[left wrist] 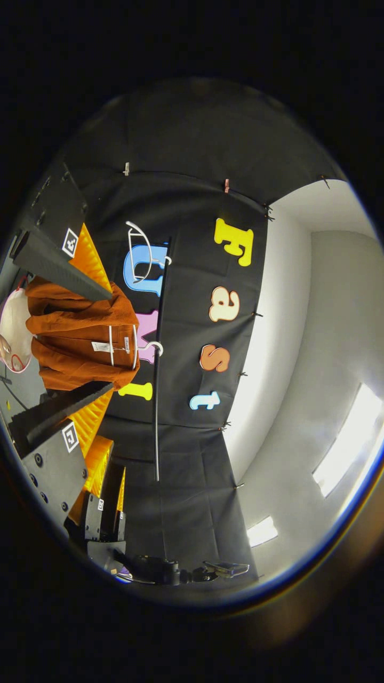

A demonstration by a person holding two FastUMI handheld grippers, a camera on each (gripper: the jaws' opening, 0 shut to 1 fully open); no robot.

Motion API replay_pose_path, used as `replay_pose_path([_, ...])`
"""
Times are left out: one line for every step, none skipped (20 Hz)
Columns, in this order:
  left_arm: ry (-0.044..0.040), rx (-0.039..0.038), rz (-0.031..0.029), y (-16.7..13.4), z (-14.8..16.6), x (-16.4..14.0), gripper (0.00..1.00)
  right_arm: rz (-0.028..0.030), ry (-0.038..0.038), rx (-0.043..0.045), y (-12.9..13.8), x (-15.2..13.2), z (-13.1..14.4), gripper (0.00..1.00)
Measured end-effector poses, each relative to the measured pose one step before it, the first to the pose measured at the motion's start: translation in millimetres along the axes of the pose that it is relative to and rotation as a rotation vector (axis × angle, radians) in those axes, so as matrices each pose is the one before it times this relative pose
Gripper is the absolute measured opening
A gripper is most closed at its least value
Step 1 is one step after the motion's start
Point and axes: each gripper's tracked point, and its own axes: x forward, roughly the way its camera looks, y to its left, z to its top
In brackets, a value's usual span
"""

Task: Grasp the clothes on the hanger with both hands and then place them into the laundry hamper below.

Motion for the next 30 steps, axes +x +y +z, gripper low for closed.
replay_pose_path([-0.00031, -0.00590, 0.00164, 0.46, 0.86, 0.41, 0.95, -0.00006, 0.00046, -0.00369, -0.67, 0.33, 0.43, 0.97])
replay_pose_path([-0.00035, -0.00618, 0.00083, 0.50, -0.51, 0.49, 0.95, -0.00017, 0.00201, -0.00239, 0.14, -0.09, -1.42, 0.97])
replay_pose_path([0.00010, -0.00674, -0.00203, 0.64, 0.54, -0.16, 0.95, 0.00036, 0.00180, 0.00029, 0.14, -0.42, -0.35, 0.97])
replay_pose_path([0.00054, -0.00559, -0.00226, -0.41, -1.24, 0.40, 0.95, 0.00140, 0.00031, 0.00151, 0.50, -0.26, -0.36, 0.97])
replay_pose_path([0.00052, -0.00390, -0.00028, 0.44, 0.03, -0.31, 0.95, 0.00141, -0.00064, 0.00218, 1.30, 0.45, 0.47, 0.97])
replay_pose_path([0.00222, -0.00180, -0.00024, 1.14, -0.99, -0.16, 0.95, 0.00058, -0.00104, 0.00171, 0.69, -1.11, 0.70, 0.97])
replay_pose_path([0.00183, 0.00015, -0.00093, 0.55, 0.64, -1.04, 0.95, -0.00071, -0.00299, -0.00078, 0.18, -0.85, 0.58, 0.97])
replay_pose_path([0.00156, 0.00083, -0.00178, 0.04, -1.62, 0.20, 0.95, -0.00213, -0.00159, -0.00245, 0.05, -0.34, 0.77, 0.97])
replay_pose_path([0.00150, 0.00053, -0.00235, 0.23, 0.53, -0.79, 0.95, -0.00208, -0.00049, -0.00264, 0.10, -0.59, 0.50, 0.96])
replay_pose_path([0.00242, 0.00045, -0.00304, 0.14, -1.64, -0.14, 0.95, -0.00263, 0.00134, -0.00175, 0.31, 0.44, -1.61, 0.96])
replay_pose_path([0.00371, 0.00004, -0.00383, 0.40, -0.15, -0.56, 0.95, -0.00248, 0.00137, -0.00029, 0.83, 0.15, -0.28, 0.97])
replay_pose_path([0.00131, -0.00027, -0.00444, -0.24, -0.72, 0.04, 0.95, 0.00087, 0.00005, 0.00142, 1.90, -0.95, -0.25, 0.97])
replay_pose_path([-0.00021, -0.00114, -0.00434, 0.06, 0.70, -0.15, 0.95, 0.00305, -0.00232, 0.00366, 2.63, -0.41, 0.73, 0.97])
replay_pose_path([-0.00098, -0.00229, -0.00421, 0.89, 1.74, -1.13, 0.95, -0.00101, -0.00229, 0.00229, 2.60, -0.87, -0.15, 0.97])
replay_pose_path([-0.00057, -0.00348, -0.00741, 0.63, -0.64, 0.19, 0.95, -0.00306, -0.00437, -0.00178, 1.00, -1.02, 0.44, 0.97])
replay_pose_path([0.00136, -0.00412, -0.00925, 1.20, -1.16, 0.16, 0.95, -0.00883, -0.00341, -0.00528, 0.24, 0.52, 0.93, 0.97])
replay_pose_path([0.00135, -0.00343, -0.00706, 1.03, 0.46, 0.30, 0.95, -0.01187, -0.00266, -0.00843, -0.15, -0.09, 0.22, 0.97])
replay_pose_path([0.00132, -0.00265, -0.00564, 2.93, -0.74, 1.01, 0.95, -0.01109, -0.00247, -0.00723, 1.15, -0.80, -1.28, 0.97])
replay_pose_path([0.00275, -0.00142, -0.00593, 2.59, -0.11, 0.92, 0.95, -0.00995, -0.00251, -0.00397, 1.06, -0.34, -0.61, 0.97])
replay_pose_path([0.00340, -0.00067, -0.00753, 2.49, -1.57, 0.40, 0.95, -0.01047, -0.00309, -0.00170, 2.30, 0.66, 0.47, 0.98])
replay_pose_path([0.00316, 0.00024, -0.00854, 2.42, -0.38, 0.58, 0.95, -0.01064, -0.00115, -0.00195, 1.55, 0.04, 0.04, 0.98])
replay_pose_path([0.00463, 0.00003, -0.00729, 2.35, -1.70, 0.75, 0.95, -0.01158, 0.00086, -0.00297, 0.37, 0.34, -1.45, 0.98])
replay_pose_path([0.00797, -0.00058, -0.00689, 2.55, -1.63, 0.70, 0.95, -0.01301, 0.00280, -0.00366, 0.13, 0.83, -1.65, 0.98])
replay_pose_path([0.00701, -0.00105, -0.00800, 1.86, -2.42, 1.30, 0.95, -0.01506, 0.00437, -0.00025, -0.23, -0.94, -2.53, 0.98])
replay_pose_path([0.00226, -0.00100, -0.00911, 2.08, -0.75, 0.56, 0.95, -0.01450, 0.00515, 0.00512, 0.50, -0.30, -1.89, 0.98])
replay_pose_path([-0.00299, -0.00082, -0.00689, 2.04, 0.59, 0.49, 0.95, -0.00948, 0.00291, 0.00630, 0.92, -1.58, -1.66, 0.98])
replay_pose_path([-0.00562, -0.00184, -0.00473, 2.23, 1.65, 0.81, 0.95, -0.00687, 0.00601, 0.00216, 0.67, -0.73, -2.45, 0.98])
replay_pose_path([-0.00349, -0.00382, -0.00339, 1.68, -0.83, 2.14, 0.95, -0.00645, 0.00744, -0.00421, 0.32, 0.02, -4.02, 0.98])
replay_pose_path([0.00127, -0.00490, -0.00483, 0.86, -0.87, 3.03, 0.95, -0.00752, 0.00771, -0.00921, -1.83, 1.69, -2.93, 0.98])
replay_pose_path([0.00297, -0.00466, -0.00623, 0.56, -2.59, 2.94, 0.95, -0.00654, 0.00816, -0.00968, -2.87, 3.19, -3.79, 0.98])
